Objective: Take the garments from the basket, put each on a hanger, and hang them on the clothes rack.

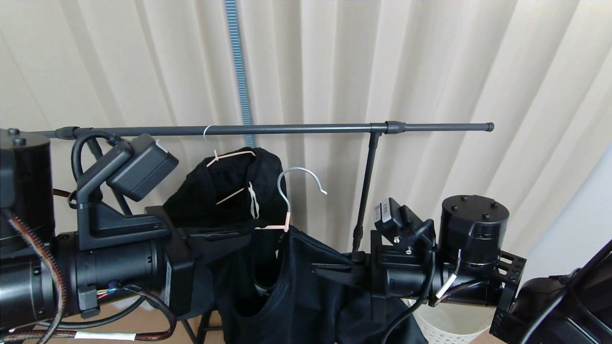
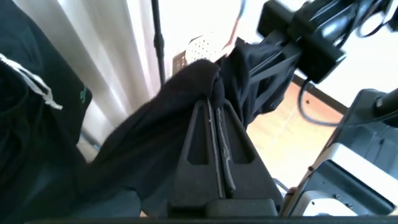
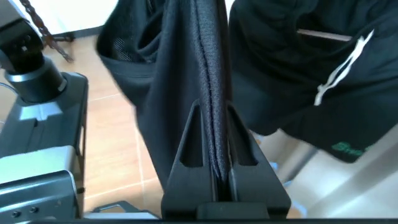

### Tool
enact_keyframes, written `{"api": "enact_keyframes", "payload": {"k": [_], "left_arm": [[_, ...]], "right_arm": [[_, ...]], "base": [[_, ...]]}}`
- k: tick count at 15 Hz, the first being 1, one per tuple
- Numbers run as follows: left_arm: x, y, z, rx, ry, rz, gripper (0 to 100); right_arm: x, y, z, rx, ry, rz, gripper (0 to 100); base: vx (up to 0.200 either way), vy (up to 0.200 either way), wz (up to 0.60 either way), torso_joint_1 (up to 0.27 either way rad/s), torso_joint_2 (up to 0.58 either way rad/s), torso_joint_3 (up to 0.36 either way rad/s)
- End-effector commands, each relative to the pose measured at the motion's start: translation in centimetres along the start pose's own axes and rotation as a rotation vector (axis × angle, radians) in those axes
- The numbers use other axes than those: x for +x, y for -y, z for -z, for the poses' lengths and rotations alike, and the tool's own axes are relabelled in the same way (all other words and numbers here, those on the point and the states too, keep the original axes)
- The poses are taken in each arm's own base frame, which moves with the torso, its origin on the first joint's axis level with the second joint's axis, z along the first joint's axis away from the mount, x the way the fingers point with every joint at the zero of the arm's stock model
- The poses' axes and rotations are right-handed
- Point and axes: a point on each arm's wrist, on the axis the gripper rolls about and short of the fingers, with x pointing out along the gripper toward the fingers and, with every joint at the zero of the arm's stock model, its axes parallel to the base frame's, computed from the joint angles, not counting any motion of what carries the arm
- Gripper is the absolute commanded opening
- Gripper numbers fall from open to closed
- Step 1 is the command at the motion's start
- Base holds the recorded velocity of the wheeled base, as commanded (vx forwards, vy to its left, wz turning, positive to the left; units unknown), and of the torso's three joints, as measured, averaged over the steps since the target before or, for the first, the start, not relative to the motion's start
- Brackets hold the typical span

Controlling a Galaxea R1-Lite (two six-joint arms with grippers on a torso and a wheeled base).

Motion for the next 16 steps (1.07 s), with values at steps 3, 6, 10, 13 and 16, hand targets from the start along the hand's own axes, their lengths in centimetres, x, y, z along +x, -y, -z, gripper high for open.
{"api": "enact_keyframes", "payload": {"k": [3, 6, 10, 13, 16], "left_arm": [[0.5, 0.4, -0.3, -0.002, 0.0, 0.022, 0], [0.5, 0.7, -0.2, 0.001, -0.005, 0.028, 100], [0.0, 0.7, -0.3, 0.011, 0.013, 0.012, 100], [-2.4, -0.4, -0.1, 0.012, 0.064, -0.073, 100], [-5.3, -4.2, 1.0, -0.037, 0.116, -0.14, 100]], "right_arm": [[0.3, -0.1, 0.6, 0.012, -0.012, -0.008, 0], [0.2, -0.2, 0.5, 0.009, -0.007, -0.007, 0], [0.0, -0.2, 0.2, 0.001, 0.001, -0.004, 0], [-0.6, 0.3, -0.1, -0.013, 0.028, 0.025, 0], [-2.3, 1.3, -0.7, -0.025, 0.052, 0.08, 0]], "base": [[0.0, 0.0, 0.0, 0.0, 0.0, 0.0], [0.0, 0.0, 0.0, 0.0, 0.0, 0.0], [0.0, 0.0, 0.0, 0.0, 0.0, 0.0], [0.0, 0.0, 0.0, 0.0, 0.0, 0.0], [0.0, 0.0, 0.0, 0.0, 0.0, 0.0]]}}
